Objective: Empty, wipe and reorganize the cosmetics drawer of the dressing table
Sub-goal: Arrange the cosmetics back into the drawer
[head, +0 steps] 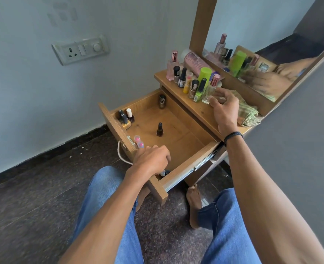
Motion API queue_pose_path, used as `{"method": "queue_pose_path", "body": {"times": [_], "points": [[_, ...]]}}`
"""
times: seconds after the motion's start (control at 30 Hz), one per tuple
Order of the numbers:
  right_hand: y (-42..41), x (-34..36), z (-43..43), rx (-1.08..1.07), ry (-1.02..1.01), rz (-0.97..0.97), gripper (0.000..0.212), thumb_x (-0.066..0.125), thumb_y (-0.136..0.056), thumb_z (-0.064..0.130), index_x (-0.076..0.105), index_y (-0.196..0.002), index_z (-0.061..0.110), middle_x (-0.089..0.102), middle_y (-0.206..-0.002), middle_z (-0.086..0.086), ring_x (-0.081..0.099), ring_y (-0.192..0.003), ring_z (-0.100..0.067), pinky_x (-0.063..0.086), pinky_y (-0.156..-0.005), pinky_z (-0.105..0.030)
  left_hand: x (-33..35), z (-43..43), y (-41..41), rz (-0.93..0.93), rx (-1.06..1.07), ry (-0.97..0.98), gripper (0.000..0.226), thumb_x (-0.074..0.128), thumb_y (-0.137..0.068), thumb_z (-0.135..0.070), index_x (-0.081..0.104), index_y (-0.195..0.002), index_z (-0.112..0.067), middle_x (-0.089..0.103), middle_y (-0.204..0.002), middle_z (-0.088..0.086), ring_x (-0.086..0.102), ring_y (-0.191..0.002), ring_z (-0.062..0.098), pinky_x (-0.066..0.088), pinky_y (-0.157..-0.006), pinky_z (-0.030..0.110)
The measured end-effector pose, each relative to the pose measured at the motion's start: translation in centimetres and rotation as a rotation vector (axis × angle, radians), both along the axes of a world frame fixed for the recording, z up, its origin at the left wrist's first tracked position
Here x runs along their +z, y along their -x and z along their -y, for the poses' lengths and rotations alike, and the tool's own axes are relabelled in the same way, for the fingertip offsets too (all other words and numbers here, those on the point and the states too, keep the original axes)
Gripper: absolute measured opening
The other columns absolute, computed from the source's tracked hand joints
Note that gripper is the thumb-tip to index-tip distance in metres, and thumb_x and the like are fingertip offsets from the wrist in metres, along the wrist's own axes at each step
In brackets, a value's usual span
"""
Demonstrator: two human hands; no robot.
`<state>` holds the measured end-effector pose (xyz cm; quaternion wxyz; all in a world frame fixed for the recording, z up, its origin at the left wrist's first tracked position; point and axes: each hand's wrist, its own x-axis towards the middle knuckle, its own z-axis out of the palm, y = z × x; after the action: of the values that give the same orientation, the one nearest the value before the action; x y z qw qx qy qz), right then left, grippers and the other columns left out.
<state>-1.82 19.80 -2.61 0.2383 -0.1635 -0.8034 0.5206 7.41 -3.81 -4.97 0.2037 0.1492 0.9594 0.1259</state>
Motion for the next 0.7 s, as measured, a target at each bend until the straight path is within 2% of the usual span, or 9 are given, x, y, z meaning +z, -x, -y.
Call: {"method": "queue_pose_path", "body": {"times": [0.1,0.2,0.27,0.33,0.37,0.43,0.5,0.63,0.7], "points": [[-0.5,0.1,0.1,-0.079,0.008,-0.021,0.031,0.076,-0.087,0.015,0.072,-0.117,0.014,0.071,-0.111,0.006,0.064,-0.09,0.005,0.058,-0.085,-0.026,0.0,0.2,-0.1,-0.054,0.038,-0.099,0.047,0.04,-0.096,-0.006,0.062,-0.126,-0.035,0.067,-0.124,-0.008,0.058,-0.114,0.018,0.038,-0.086,0.038],[-1.4,0.3,0.6,-0.158,0.017,-0.051,0.032,0.073,-0.082,0.02,0.072,-0.114,0.013,0.071,-0.106,0.005,0.065,-0.085,0.003,0.059,-0.083,-0.03,0.2,0.4,-0.4,-0.133,0.059,-0.158,0.041,0.042,-0.099,-0.01,0.064,-0.127,-0.031,0.069,-0.122,-0.008,0.062,-0.11,0.017,0.038,-0.079,0.033],[-2.5,0.3,1.3,-0.189,0.033,-0.082,0.034,0.071,-0.08,0.02,0.071,-0.112,0.013,0.069,-0.101,0.005,0.065,-0.081,-0.001,0.06,-0.082,-0.031,0.1,0.8,-0.6,-0.197,0.077,-0.211,0.036,0.045,-0.1,-0.012,0.065,-0.125,-0.029,0.07,-0.12,-0.008,0.066,-0.105,0.016,0.047,-0.077,0.031],[-4.1,0.3,2.0,-0.17,0.053,-0.126,0.034,0.069,-0.078,0.021,0.068,-0.112,0.016,0.069,-0.096,0.002,0.067,-0.082,-0.011,0.061,-0.079,-0.031,0.0,0.9,-0.4,-0.24,0.103,-0.318,0.035,0.048,-0.099,-0.008,0.067,-0.123,-0.026,0.07,-0.12,-0.008,0.068,-0.1,0.013,0.055,-0.079,0.032],[-5.0,0.0,2.6,-0.138,0.045,-0.141,0.034,0.068,-0.077,0.022,0.068,-0.111,0.015,0.069,-0.095,-0.002,0.067,-0.082,-0.014,0.061,-0.077,-0.031,0.0,1.1,-0.4,-0.26,0.12,-0.387,0.036,0.049,-0.099,-0.005,0.068,-0.122,-0.024,0.07,-0.119,-0.008,0.067,-0.099,0.01,0.056,-0.08,0.03],[-7.1,-0.8,3.9,-0.039,-0.005,-0.119,0.034,0.068,-0.078,0.022,0.07,-0.109,0.01,0.071,-0.098,-0.003,0.066,-0.078,-0.009,0.06,-0.071,-0.027,0.0,1.5,-0.1,-0.321,0.149,-0.506,0.036,0.05,-0.098,-0.001,0.069,-0.121,-0.019,0.071,-0.118,-0.007,0.064,-0.098,0.006,0.054,-0.083,0.023],[-9.2,-1.7,5.3,0.12,-0.043,-0.062,0.03,0.071,-0.081,0.017,0.071,-0.109,0.009,0.072,-0.099,0.0,0.067,-0.078,-0.006,0.059,-0.068,-0.023,0.0,2.0,0.2,-0.39,0.192,-0.595,0.037,0.051,-0.095,0.004,0.07,-0.12,-0.016,0.071,-0.117,-0.004,0.065,-0.101,0.007,0.055,-0.089,0.024],[-11.6,-2.5,7.3,0.499,-0.179,0.085,0.027,0.073,-0.084,0.01,0.067,-0.107,0.021,0.068,-0.101,0.011,0.067,-0.084,-0.002,0.056,-0.075,-0.017,-0.2,3.0,0.7,-0.41,0.32,-0.683,0.039,0.05,-0.092,0.008,0.071,-0.115,-0.015,0.073,-0.108,-0.003,0.067,-0.096,0.005,0.051,-0.082,0.01],[-11.4,-2.5,7.9,0.658,-0.293,0.201,0.032,0.075,-0.083,0.01,0.064,-0.108,0.027,0.065,-0.102,0.015,0.067,-0.087,-0.001,0.058,-0.079,-0.021,-0.3,3.3,0.8,-0.402,0.335,-0.699,0.039,0.049,-0.091,0.008,0.072,-0.112,-0.016,0.073,-0.102,-0.003,0.067,-0.094,0.006,0.055,-0.083,0.018]]}}
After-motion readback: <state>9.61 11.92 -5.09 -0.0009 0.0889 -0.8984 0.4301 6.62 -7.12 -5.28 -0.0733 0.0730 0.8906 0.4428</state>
